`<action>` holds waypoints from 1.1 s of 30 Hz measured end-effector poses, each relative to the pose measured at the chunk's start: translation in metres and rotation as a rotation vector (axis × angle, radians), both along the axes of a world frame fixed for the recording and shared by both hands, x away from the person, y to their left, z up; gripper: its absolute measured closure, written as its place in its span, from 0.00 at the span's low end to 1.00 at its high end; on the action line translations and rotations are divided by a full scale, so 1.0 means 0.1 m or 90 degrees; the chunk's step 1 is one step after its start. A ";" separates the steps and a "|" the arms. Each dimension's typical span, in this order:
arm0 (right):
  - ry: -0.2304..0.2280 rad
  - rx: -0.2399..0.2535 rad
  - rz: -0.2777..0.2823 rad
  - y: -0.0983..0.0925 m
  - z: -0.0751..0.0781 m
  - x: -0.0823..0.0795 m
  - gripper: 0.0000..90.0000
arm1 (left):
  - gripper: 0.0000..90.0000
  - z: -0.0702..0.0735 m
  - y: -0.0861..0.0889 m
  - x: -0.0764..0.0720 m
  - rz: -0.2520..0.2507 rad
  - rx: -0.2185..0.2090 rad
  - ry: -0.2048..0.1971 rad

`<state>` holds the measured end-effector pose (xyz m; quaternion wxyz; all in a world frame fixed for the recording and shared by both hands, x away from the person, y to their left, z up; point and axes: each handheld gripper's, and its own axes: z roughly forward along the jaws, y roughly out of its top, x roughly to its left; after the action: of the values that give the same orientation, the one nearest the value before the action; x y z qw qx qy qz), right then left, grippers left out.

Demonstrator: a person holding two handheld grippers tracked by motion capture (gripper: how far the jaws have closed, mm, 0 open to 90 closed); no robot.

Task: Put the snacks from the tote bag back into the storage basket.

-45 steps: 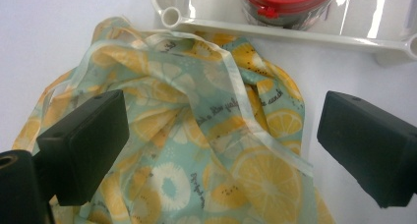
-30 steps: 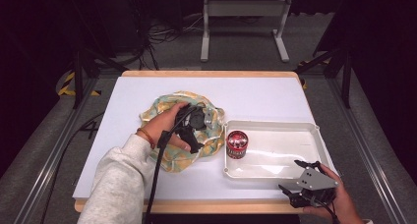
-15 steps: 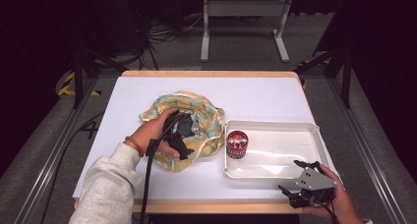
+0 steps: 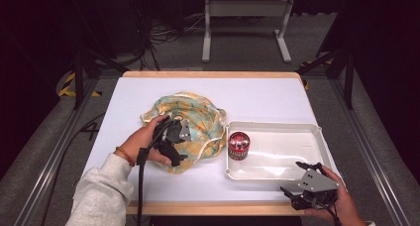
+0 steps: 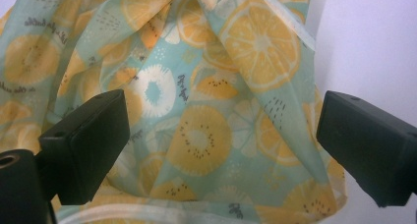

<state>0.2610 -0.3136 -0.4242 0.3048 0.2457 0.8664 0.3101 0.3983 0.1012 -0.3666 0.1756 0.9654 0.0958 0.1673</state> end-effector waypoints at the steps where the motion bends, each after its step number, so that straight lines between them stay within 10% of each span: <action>1: -0.001 0.000 0.000 0.00 0.00 0.00 0.12 | 0.07 -0.01 0.03 0.00 0.002 -0.006 0.000; 33: 0.001 -0.002 0.004 0.01 -0.01 0.01 0.12 | 0.09 -0.33 0.78 -0.32 0.102 -0.136 -0.056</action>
<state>0.2623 -0.3124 -0.4248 0.3034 0.2430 0.8678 0.3094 0.3658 0.1795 -0.3995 0.2678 0.9221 0.1820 0.2119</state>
